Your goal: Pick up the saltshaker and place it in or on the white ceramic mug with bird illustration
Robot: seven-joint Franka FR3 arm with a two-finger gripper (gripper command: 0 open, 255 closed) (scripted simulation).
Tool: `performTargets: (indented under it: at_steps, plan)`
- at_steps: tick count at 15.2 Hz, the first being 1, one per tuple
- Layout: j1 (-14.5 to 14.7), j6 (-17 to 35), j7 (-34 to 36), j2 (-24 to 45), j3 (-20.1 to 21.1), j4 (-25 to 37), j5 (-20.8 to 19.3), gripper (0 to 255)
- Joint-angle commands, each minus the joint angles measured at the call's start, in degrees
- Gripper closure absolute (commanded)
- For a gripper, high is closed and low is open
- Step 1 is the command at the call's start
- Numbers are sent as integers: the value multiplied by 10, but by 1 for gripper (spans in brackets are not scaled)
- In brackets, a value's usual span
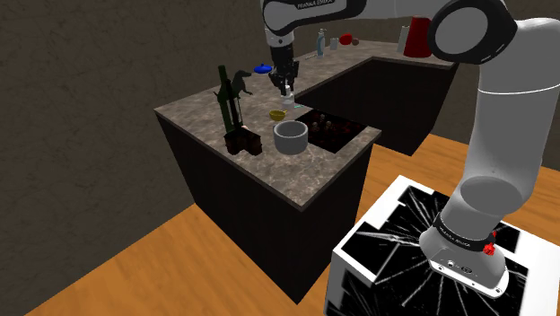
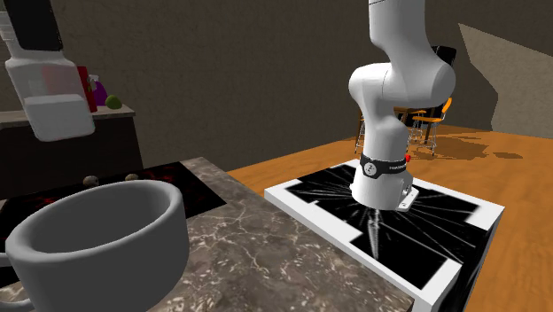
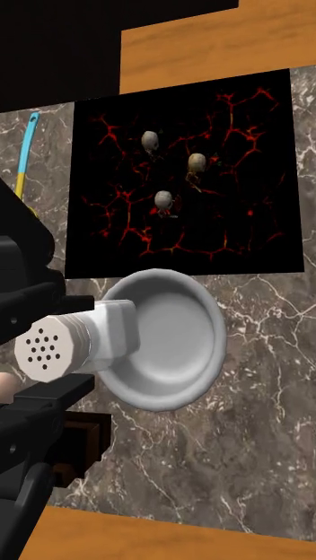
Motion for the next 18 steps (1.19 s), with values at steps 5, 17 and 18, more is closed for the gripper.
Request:
performTargets:
  at_steps: [5, 17, 18]
  plan:
    - [-2, 48, 6, -4, 0, -52, 0, 255]
    - [-4, 115, 14, 0, -2, -115, -3, 255]
    - [-4, 115, 14, 0, -2, -115, -3, 255]
